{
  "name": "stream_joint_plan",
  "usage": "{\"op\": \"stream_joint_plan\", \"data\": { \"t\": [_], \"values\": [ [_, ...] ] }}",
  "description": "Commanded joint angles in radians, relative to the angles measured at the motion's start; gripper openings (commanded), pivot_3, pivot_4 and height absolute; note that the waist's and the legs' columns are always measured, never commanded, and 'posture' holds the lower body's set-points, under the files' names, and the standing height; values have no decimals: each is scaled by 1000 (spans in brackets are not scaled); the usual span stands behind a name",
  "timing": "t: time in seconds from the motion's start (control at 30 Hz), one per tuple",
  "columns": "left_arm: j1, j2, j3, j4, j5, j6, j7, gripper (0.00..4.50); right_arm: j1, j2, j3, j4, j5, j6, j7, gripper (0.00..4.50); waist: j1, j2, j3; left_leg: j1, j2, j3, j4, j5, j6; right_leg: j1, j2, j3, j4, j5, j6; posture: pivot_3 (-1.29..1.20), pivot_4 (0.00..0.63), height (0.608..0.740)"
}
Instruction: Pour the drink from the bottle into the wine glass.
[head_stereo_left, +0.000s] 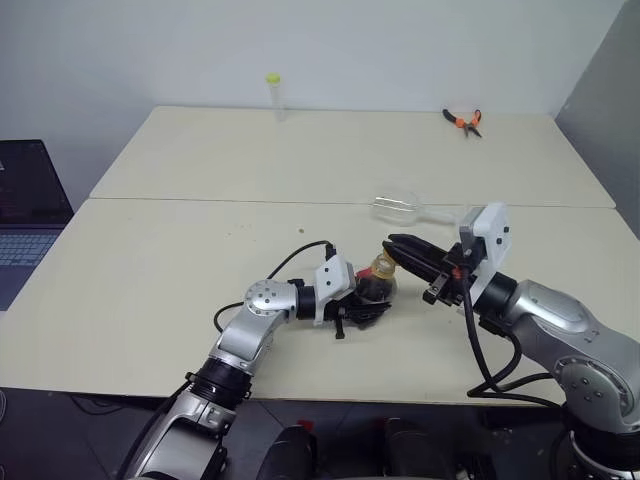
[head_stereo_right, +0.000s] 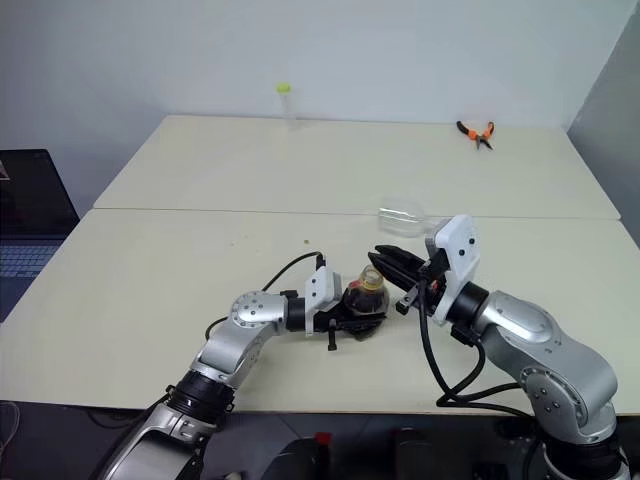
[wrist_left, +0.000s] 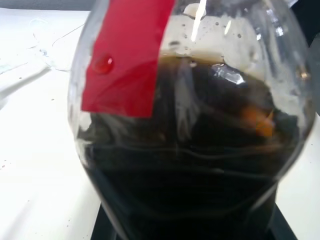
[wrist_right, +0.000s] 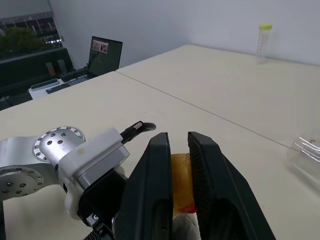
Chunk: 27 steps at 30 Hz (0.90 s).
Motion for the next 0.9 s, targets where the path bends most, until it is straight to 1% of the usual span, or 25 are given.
{"op": "stream_joint_plan", "data": {
  "t": [0.03, 0.2, 0.27, 0.33, 0.47, 0.6, 0.8, 0.9],
  "values": [
    [3, 8, 29, -42, -13, -18, 11, 1007, 43, -53, -67, 30, -19, -6, 27, 215, 0, 0, 0, 0, 0, 0, 0, 0, 0, 0, 0, 0, 0, 0, 0, 0, 150, 740],
    [18, 19, 40, -52, -22, -12, 20, 1006, 98, -112, -150, 57, -26, -28, 51, 188, -2, 0, 0, 0, 1, 0, 0, 0, 0, 0, 0, 0, 0, 0, 0, 0, 150, 740],
    [21, 21, 41, -54, -23, -12, 22, 1006, 116, -121, -171, 63, -30, -33, 57, 0, -1, 0, 0, 0, 1, 0, 0, 0, 0, 0, 0, 0, 0, 0, 0, 0, 150, 740],
    [23, 21, 41, -56, -23, -11, 24, 1006, 137, -127, -185, 67, -35, -35, 63, 0, -1, 0, 0, 0, 1, 1, 0, 0, 0, 1, 0, 0, 0, 0, 0, 0, 150, 740],
    [17, 19, 48, -48, -24, -15, 30, 1006, 226, -150, -208, 102, -96, -69, 90, 0, 2, 0, 0, 0, 0, 0, 0, 0, 0, 1, 0, 0, 0, 0, 0, 0, 150, 740],
    [12, 15, 58, -40, -27, -16, 39, 1006, 302, -176, -211, 151, -173, -130, 126, 0, 2, 0, 0, 1, 0, 1, 0, 0, 0, 1, 0, 0, 0, 0, 1, 0, 150, 740],
    [10, 5, 72, -39, -35, -21, 55, 1006, 364, -170, -189, 161, -225, -188, 171, 0, 0, 0, 0, 1, 0, 2, 0, 0, 0, 1, 0, 1, 0, 0, 1, 0, 150, 740],
    [10, -1, 83, -43, -37, -26, 71, 1006, 406, -174, -168, 180, -278, -230, 193, 539, 3, 0, 0, 1, 0, 1, 0, 0, 0, 2, 0, 0, -1, -1, 1, 0, 150, 740]
  ]
}}
